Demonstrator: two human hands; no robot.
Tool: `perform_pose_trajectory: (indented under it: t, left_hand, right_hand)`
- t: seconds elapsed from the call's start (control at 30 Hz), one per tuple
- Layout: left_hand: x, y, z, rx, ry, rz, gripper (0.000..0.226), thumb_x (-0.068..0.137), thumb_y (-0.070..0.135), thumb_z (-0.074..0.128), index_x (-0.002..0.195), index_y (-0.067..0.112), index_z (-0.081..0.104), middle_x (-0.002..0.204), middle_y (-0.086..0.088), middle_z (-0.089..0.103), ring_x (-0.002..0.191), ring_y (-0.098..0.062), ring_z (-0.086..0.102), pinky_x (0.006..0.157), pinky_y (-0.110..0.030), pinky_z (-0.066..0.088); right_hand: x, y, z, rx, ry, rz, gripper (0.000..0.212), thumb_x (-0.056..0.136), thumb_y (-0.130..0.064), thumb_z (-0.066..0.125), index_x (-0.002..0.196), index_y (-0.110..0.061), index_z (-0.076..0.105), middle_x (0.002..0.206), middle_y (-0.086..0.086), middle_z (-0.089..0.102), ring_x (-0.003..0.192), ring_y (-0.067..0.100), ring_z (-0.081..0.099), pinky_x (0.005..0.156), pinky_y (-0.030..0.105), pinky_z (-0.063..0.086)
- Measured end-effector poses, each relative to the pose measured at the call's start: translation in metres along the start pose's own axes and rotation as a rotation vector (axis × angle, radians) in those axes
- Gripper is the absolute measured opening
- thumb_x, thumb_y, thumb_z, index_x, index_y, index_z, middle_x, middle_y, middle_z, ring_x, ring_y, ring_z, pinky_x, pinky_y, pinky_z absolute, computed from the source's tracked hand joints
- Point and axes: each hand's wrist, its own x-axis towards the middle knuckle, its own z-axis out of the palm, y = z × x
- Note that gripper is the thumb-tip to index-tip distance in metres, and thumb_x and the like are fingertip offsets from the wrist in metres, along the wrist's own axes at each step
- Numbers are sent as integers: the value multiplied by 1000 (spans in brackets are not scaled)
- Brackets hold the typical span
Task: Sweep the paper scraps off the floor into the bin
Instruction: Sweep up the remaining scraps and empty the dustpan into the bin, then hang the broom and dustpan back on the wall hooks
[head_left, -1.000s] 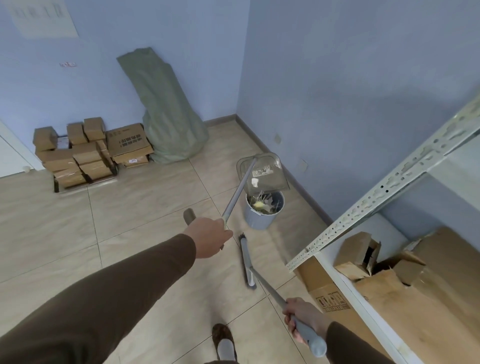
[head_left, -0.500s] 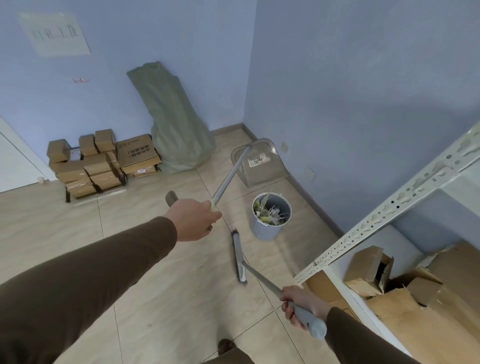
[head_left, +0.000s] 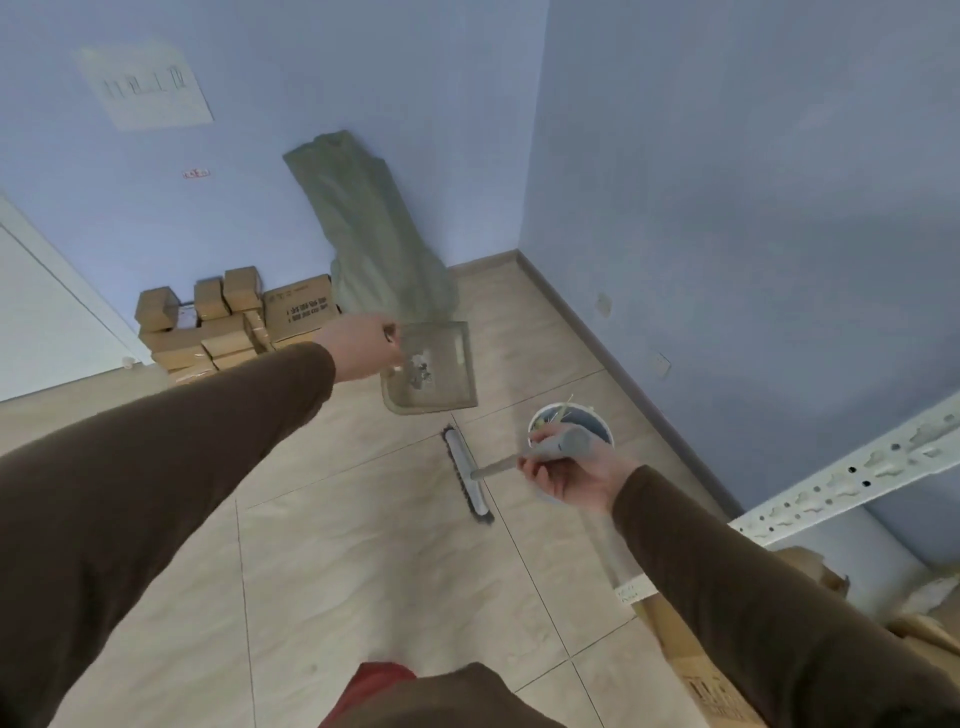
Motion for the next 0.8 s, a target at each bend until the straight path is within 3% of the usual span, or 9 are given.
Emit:
perform_pose_trajectory:
  t: [0.2,0.37,0.47,0.53,0.6,0.7,0.8]
  left_hand:
    - [83,-64,-27,-190,-127,-270,27,83,18,57,102,0,65,72,-11,57,56,-21,43,46,-25,36]
    - [165,-107,-65,-240,-167,-353,21,87,16,58,99,-1,63,68,-10,53,47,-16,36,43,-22,30]
    - [214,-107,-93,-283,-225,-329,9,87,11,58,87,2,60,63,-10,50,44,-15,33,41,-22,29]
    - [252,-103,-110,-238,-254,-287,20,84,14,60,91,-5,63,67,-13,57,42,-16,35,39,-21,30]
    - [291,-94,-124,-192,-283,-243,32,81,18,63,99,-8,66,71,-16,66,44,-17,38,40,-21,31]
    - [345,-66,-145,-133,-289,-175,28,81,18,66,99,-3,67,80,-22,75,43,-15,36,40,-21,28]
    - [402,-26,-166,-45,-266,-69,18,82,18,69,94,4,68,81,-20,76,47,-17,44,42,-20,29]
  right_hand:
    - [67,-75,40,-115,75,-53,3,95,-12,46,93,-12,47,99,19,46,73,31,65,42,25,54]
    - [140,-148,72,-57,149,-47,10,95,-19,47,88,-12,48,84,10,48,68,36,70,41,27,55]
    - [167,-194,97,-68,232,-85,22,99,-29,45,91,-8,45,81,13,52,64,30,68,40,25,53]
    - [180,-226,103,-112,218,-87,28,99,-35,46,103,-7,43,83,19,58,65,28,69,44,26,56]
    - [185,-263,100,-129,199,-112,41,98,-43,49,115,-6,45,95,22,60,66,31,71,51,30,60]
    - [180,-328,90,-148,178,-231,68,92,-59,54,136,-7,49,129,30,56,78,36,73,57,35,63]
    - [167,-402,83,-266,142,-371,89,82,-82,41,139,-15,51,129,33,58,96,36,73,66,34,63]
